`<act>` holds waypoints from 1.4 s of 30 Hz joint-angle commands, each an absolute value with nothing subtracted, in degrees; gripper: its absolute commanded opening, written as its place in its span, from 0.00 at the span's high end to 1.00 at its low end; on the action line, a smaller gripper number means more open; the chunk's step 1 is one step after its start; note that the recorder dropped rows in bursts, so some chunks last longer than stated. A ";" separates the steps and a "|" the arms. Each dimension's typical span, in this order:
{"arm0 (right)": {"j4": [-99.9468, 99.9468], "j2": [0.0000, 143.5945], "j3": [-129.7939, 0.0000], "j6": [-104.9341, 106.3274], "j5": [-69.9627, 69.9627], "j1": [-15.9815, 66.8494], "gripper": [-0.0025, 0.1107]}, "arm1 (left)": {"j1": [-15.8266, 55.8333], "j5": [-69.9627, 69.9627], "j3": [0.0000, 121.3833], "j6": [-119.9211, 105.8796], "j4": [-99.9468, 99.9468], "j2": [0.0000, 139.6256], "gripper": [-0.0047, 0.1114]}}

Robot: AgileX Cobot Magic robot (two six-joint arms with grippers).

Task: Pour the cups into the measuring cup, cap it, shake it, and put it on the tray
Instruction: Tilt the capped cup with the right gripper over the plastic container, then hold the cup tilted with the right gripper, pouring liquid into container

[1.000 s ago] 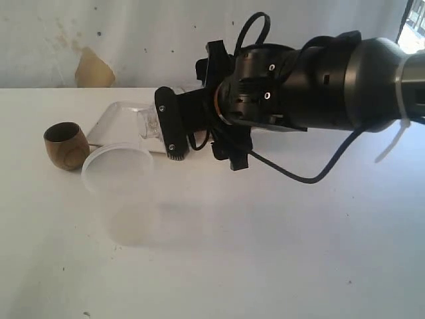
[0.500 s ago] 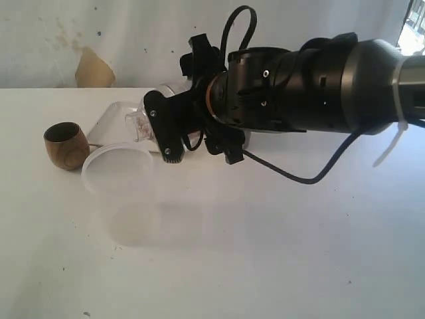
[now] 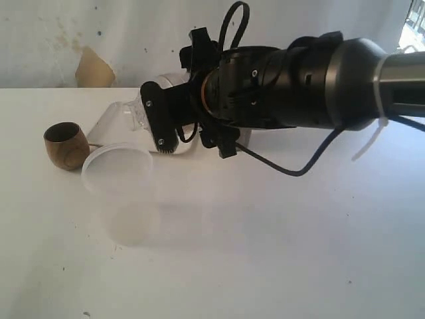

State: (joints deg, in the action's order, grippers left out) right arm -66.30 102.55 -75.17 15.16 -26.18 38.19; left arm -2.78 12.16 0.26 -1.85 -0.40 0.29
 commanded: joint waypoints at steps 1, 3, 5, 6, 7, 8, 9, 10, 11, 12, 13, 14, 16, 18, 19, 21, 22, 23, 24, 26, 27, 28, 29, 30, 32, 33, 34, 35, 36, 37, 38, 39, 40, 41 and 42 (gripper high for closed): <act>-70.88 103.44 -76.05 14.61 -26.55 38.24 0.98 | -2.69 11.65 0.00 -1.55 -0.45 0.00 0.96; -72.40 103.58 -76.05 14.61 -25.96 38.24 0.98 | -2.69 11.65 0.00 -1.55 -0.45 0.00 0.96; -72.63 103.58 -76.08 14.61 -24.78 38.24 0.98 | -2.69 11.65 0.00 -1.55 -0.45 0.00 0.96; -73.10 103.58 -76.08 14.61 -24.53 38.24 0.98 | -2.69 11.65 0.00 -1.55 -0.45 0.00 0.96; -73.29 103.58 -76.08 14.77 -24.36 38.24 0.98 | -2.69 11.65 0.00 -1.55 -0.45 0.00 0.96; -73.52 103.58 -76.08 15.02 -24.02 38.24 0.98 | -2.69 11.65 0.00 -1.55 -0.45 0.00 0.96; -73.80 103.58 -76.08 15.19 -23.88 38.24 0.98 | -2.69 11.65 0.00 -1.55 -0.45 0.00 0.96; -74.42 103.58 -76.08 15.19 -23.61 38.24 0.98 | -2.69 11.65 0.00 -1.55 -0.45 0.00 0.96; -75.23 103.58 -76.08 15.31 -22.89 38.24 0.98 | -2.69 11.65 0.00 -1.55 -0.45 0.00 0.96; -75.92 103.58 -76.08 15.44 -22.73 38.24 0.98 | -2.69 11.65 0.00 -1.55 -0.45 0.00 0.96; -76.95 103.58 -76.08 15.67 -22.65 38.24 0.98 | -2.69 11.65 0.00 -1.55 -0.45 0.00 0.96; -78.00 103.58 -76.08 15.67 -22.65 38.24 0.98 | -2.69 11.65 0.00 -1.55 -0.45 0.00 0.96; -78.69 103.58 -76.08 15.67 -22.65 38.24 0.98 | -2.69 11.65 0.00 -1.55 -0.45 0.00 0.96; -79.84 103.58 -76.08 15.67 -23.47 38.24 0.98 | -2.69 11.65 0.00 -1.55 -0.45 0.00 0.96; -79.83 103.58 -76.08 16.17 -23.86 38.24 0.98 | -2.69 11.65 0.00 -1.55 -0.45 0.00 0.96; -80.39 103.58 -76.08 16.72 -24.36 38.24 0.98 | -2.69 11.65 0.00 -1.55 -0.45 0.00 0.96; -80.75 103.58 -76.08 16.72 -24.37 38.24 0.98 | -2.69 11.65 0.00 -1.55 -0.45 0.00 0.96; -81.02 103.58 -76.08 16.83 -24.37 38.24 0.98 | -2.69 11.65 0.00 -1.55 -0.45 0.00 0.96; -81.29 103.58 -76.08 16.95 -24.37 38.24 0.98 | -2.69 11.65 0.00 -1.55 -0.45 0.00 0.96; -82.32 103.58 -76.08 16.95 -24.37 38.24 0.98 | -2.69 11.65 0.00 -1.55 -0.45 0.00 0.96; -82.71 103.58 -76.08 16.95 -24.37 38.24 0.98 | -2.69 11.65 0.00 -1.55 -0.45 0.00 0.96; -83.07 103.58 -76.08 16.95 -24.37 38.24 0.98 | -2.69 11.65 0.00 -1.55 -0.45 0.00 0.96; -83.35 103.58 -76.08 16.95 -24.37 38.24 0.98 | -2.69 11.65 0.00 -1.55 -0.45 0.00 0.96; -83.59 103.58 -76.08 16.95 -24.37 38.24 0.98 | -2.69 11.65 0.00 -1.55 -0.45 0.00 0.96; -84.51 103.58 -76.08 16.95 -24.37 38.24 0.98 | -2.69 11.65 0.00 -1.55 -0.45 0.00 0.96; -84.96 103.58 -76.08 16.95 -24.37 38.24 0.98 | -2.69 11.65 0.00 -1.55 -0.45 0.00 0.96; -85.54 103.58 -76.08 16.95 -24.37 38.24 0.98 | -2.69 11.65 0.00 -1.55 -0.45 0.00 0.96; -86.03 103.58 -76.08 16.95 -24.51 38.24 0.98 | -2.69 11.65 0.00 -1.55 -0.45 0.00 0.96; -86.17 103.58 -76.08 16.95 -24.51 38.24 0.98 | -2.69 11.65 0.00 -1.55 -0.45 0.00 0.96; -86.45 103.58 -76.08 16.95 -24.51 38.36 0.98 | -2.69 11.65 0.00 -1.55 -0.45 0.00 0.96; -87.21 103.58 -76.08 16.95 -24.78 38.60 0.98 | -2.69 11.65 0.00 -1.55 -0.45 0.00 0.96; -87.83 103.58 -76.08 17.43 -25.50 38.84 0.98 | -2.69 11.65 0.00 -1.55 -0.45 0.00 0.96; -88.49 103.58 -76.08 17.82 -25.71 38.97 0.98 | -2.69 11.65 0.00 -1.55 -0.45 0.00 0.96; -89.10 103.58 -76.08 17.91 -25.89 39.42 0.98 | -2.69 11.65 0.00 -1.55 -0.45 0.00 0.96; -89.79 103.58 -76.08 17.91 -25.87 39.56 0.98 | -2.69 11.65 0.00 -1.55 -0.45 0.00 0.96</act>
State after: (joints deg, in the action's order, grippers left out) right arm -86.79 104.49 -75.34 17.48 -24.99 38.84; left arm -2.78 12.16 0.26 -1.85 -0.40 0.29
